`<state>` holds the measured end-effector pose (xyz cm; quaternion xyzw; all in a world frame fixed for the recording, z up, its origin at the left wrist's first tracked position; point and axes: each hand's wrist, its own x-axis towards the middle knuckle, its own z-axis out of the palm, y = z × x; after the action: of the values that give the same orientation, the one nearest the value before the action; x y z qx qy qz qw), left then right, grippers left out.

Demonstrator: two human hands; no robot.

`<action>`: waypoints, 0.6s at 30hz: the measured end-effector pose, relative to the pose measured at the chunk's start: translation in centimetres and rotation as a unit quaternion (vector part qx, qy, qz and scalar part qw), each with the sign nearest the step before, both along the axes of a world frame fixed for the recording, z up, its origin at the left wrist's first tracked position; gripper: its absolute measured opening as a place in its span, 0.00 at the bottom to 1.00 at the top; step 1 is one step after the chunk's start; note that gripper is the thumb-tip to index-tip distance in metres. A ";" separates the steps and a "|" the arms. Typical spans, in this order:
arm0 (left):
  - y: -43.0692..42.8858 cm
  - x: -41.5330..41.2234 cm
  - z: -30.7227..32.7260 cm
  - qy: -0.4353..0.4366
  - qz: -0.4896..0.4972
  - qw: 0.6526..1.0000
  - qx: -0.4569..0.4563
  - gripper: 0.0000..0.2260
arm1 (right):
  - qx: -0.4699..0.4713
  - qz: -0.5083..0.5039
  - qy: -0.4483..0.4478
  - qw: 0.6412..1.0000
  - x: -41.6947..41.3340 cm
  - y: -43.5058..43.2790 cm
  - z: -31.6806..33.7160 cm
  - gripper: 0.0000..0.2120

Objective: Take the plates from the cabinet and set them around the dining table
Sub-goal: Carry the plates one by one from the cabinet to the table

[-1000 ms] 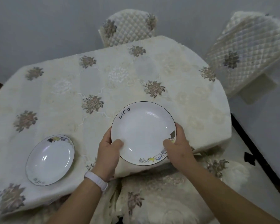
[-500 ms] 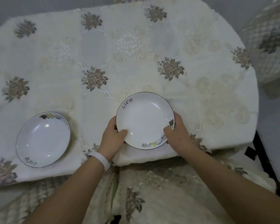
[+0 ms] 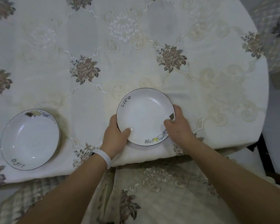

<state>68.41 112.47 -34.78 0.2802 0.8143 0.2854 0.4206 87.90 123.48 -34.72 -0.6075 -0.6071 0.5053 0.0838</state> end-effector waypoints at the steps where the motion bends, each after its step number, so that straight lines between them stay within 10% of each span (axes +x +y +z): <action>1: 0.0 0.0 0.0 0.006 -0.003 1.000 -0.001 0.23 | 0.001 0.002 -0.006 1.000 -0.1 0.1 -0.1 0.22; 18: -1.3 0.2 3.3 0.064 0.084 0.994 0.010 0.20 | 0.122 0.083 -0.101 0.984 1.0 1.1 2.8 0.20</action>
<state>68.61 111.14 -31.44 0.2331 0.8574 0.3095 0.3389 88.88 124.57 -31.94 -0.5878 -0.7181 0.3688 0.0535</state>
